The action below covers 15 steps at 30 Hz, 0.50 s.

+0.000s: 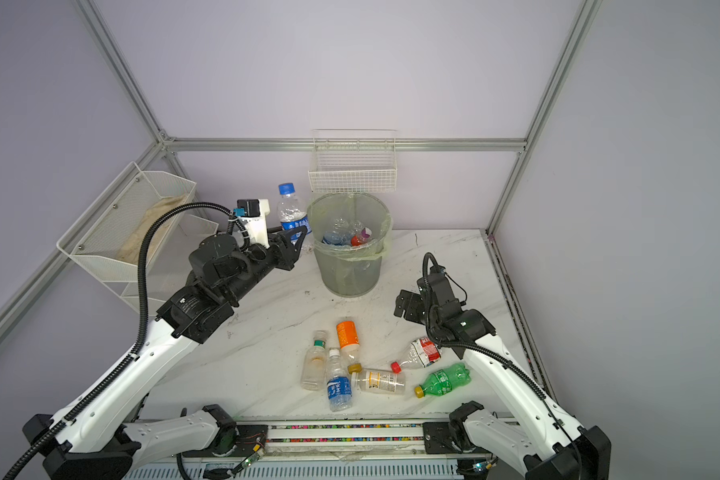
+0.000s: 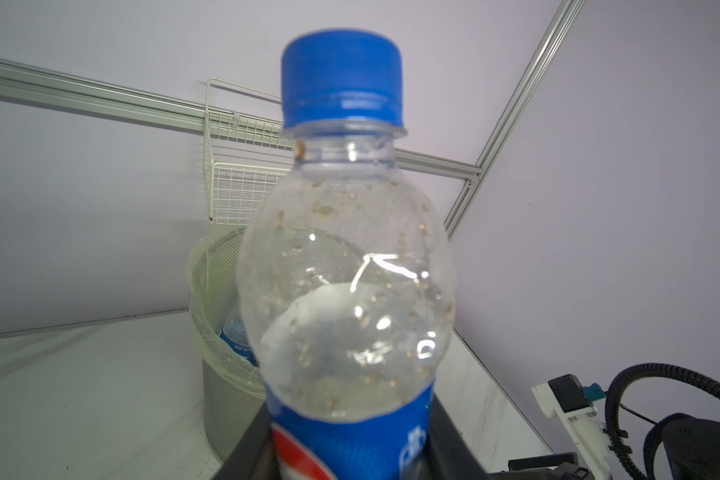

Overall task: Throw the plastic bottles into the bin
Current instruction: 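Lift the Pepsi bottle with the left gripper and release it into the bin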

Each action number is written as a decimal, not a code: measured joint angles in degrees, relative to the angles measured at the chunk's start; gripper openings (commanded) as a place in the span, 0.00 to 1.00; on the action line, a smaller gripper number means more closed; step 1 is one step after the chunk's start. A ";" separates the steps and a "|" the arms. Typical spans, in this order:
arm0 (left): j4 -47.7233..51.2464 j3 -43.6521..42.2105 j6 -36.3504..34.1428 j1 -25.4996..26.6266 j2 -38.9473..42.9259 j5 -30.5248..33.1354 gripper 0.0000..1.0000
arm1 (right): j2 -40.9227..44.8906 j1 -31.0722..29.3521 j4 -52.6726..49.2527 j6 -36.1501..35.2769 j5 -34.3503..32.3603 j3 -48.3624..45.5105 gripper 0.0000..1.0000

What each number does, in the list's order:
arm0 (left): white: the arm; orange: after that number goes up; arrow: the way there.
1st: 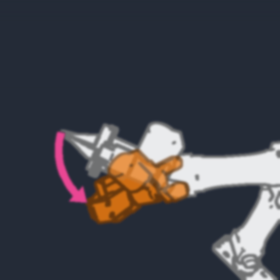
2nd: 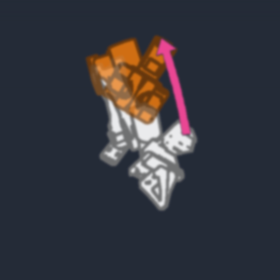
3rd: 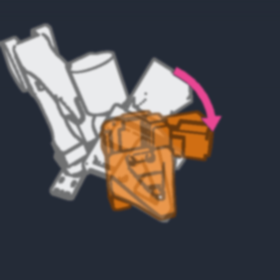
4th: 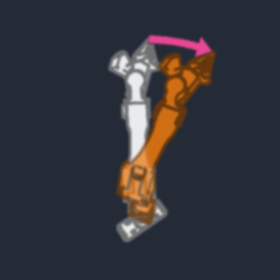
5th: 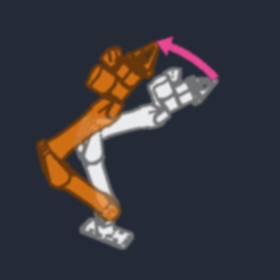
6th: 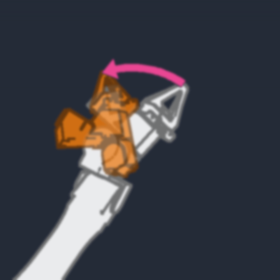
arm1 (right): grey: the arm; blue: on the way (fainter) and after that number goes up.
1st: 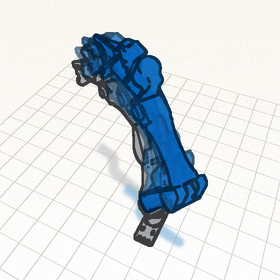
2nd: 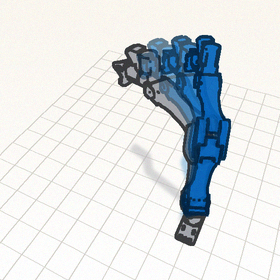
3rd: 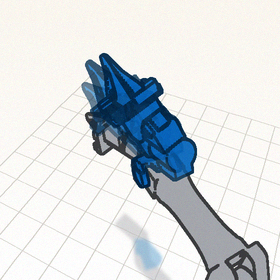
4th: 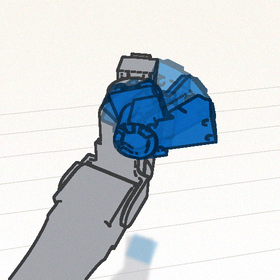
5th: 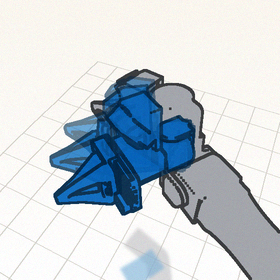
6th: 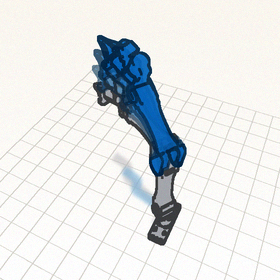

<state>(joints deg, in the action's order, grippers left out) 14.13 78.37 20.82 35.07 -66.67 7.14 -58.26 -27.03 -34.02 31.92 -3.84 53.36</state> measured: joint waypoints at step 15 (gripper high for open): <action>-0.85 7.48 -2.69 2.36 -5.53 -0.57 0.38 | 0.92 0.00 0.57 0.46 0.50 -1.99 0.97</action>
<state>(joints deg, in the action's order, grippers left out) 13.28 85.84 18.13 37.43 -72.20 6.57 -57.34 -27.03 -33.45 32.38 -3.33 51.37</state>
